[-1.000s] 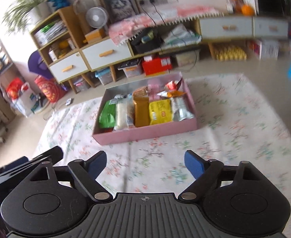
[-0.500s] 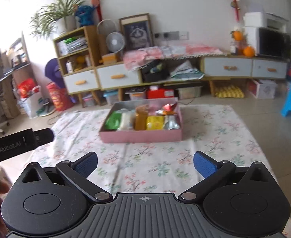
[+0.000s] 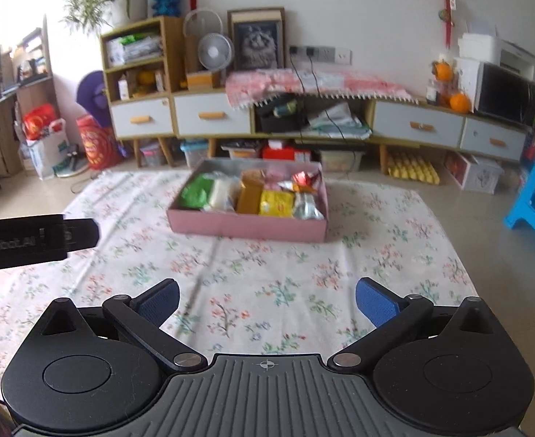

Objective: Organize snacks

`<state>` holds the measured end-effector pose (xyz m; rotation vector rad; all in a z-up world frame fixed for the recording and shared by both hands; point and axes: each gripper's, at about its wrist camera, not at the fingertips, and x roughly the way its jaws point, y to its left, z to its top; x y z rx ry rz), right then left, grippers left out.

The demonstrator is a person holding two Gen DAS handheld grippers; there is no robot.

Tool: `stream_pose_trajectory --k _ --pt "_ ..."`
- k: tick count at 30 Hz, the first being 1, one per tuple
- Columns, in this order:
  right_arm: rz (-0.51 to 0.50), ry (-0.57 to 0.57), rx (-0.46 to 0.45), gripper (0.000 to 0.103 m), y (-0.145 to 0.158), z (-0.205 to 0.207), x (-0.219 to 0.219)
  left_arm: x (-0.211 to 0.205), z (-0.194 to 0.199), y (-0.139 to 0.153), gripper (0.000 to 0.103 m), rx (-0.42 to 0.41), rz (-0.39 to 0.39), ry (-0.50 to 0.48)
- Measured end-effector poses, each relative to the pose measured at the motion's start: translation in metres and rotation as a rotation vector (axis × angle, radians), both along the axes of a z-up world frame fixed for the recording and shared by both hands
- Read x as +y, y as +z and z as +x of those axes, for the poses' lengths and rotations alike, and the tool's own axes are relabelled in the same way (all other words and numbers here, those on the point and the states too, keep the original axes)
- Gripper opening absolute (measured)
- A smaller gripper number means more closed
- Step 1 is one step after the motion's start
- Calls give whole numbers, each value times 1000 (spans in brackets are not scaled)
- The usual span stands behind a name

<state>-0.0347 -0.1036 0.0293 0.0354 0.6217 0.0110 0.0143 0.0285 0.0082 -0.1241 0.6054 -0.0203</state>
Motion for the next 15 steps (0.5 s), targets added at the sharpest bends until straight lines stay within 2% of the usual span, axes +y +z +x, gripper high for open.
stream_pose_trajectory --k 7,15 --pt "3 8 13 103 -7 2 -3 -4 -4 -3 103 43 54 -6" --pt "-3 1 21 103 -6 3 -5 -5 -6 -1 103 54 71 -28"
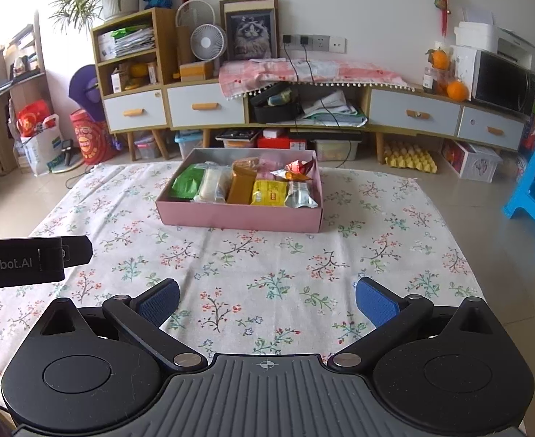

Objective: Organize snacks

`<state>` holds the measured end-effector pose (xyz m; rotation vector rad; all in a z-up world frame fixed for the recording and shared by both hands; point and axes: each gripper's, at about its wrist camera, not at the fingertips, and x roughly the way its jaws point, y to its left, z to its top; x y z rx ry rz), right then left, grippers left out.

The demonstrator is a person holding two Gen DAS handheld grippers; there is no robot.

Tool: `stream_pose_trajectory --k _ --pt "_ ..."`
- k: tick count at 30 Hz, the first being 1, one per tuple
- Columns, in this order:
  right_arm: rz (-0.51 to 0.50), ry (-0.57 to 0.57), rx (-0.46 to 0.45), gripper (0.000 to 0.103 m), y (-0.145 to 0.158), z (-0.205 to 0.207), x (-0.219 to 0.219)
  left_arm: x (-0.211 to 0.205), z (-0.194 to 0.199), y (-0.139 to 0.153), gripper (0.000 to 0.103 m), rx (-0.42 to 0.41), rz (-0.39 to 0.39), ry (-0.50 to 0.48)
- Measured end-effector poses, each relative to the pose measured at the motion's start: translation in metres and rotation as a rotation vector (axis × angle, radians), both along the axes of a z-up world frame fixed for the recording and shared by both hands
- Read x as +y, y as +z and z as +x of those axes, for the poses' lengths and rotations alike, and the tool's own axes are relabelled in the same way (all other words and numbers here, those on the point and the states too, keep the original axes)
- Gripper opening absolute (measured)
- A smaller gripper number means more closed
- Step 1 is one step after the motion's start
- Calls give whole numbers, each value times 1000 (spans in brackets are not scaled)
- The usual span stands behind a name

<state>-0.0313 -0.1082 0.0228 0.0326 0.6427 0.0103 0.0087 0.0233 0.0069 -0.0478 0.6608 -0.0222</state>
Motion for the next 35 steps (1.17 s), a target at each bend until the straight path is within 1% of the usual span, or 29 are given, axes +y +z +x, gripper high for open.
stream_pose_trajectory --k 4,14,18,22,26,30,35 --pt "-2 1 1 103 0 0 0 -1 1 1 103 3 15 -8" --pt "-10 2 7 103 -1 0 1 0 1 2 103 3 17 -19" --pt "-16 6 13 103 -3 1 2 -4 2 2 103 7 40 -26" --pt "-15 0 15 103 -3 3 1 -6 5 0 103 25 54 -36" --pt "-37 4 13 103 -2 2 3 -8 6 -1 103 39 64 -32" --pt "-29 4 9 103 -2 2 3 -8 4 0 103 32 60 -31" --pt "-40 -2 2 103 -2 0 3 -8 6 -1 103 43 56 -26"
